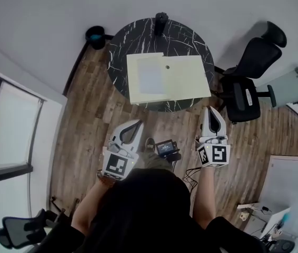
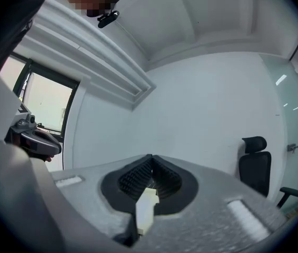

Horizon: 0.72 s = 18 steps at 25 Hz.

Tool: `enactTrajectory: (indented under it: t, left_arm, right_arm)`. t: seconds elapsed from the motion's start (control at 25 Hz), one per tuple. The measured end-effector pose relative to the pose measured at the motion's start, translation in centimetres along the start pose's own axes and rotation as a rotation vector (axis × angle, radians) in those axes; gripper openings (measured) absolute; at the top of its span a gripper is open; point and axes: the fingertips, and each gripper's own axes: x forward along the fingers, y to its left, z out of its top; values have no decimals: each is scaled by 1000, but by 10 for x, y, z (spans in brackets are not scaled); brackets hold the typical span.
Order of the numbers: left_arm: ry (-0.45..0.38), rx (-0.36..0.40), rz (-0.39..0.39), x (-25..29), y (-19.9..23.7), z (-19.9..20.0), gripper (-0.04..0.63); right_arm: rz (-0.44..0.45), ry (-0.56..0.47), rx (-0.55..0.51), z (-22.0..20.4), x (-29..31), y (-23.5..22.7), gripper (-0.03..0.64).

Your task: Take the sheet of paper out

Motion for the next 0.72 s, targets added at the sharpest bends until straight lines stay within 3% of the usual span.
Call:
enactTrajectory:
  t: [0.16,0.44,0.56,0.72]
  left_arm:
    - [10,13,8,43,11,5,-6]
    - [19,-173,116,91,32,7,-6]
    - [10,-243,106,100,44,-1,-6]
    - [2,-148,47,104,55,-16,-6]
  right_arm:
    - [58,41,17,-24,41,-30,-2]
    - [187,104,15,-56,107,-57,-2]
    - [229,115,-27,-57,128,-56,-2]
    - [229,155,-46,-71,140,-47,-2]
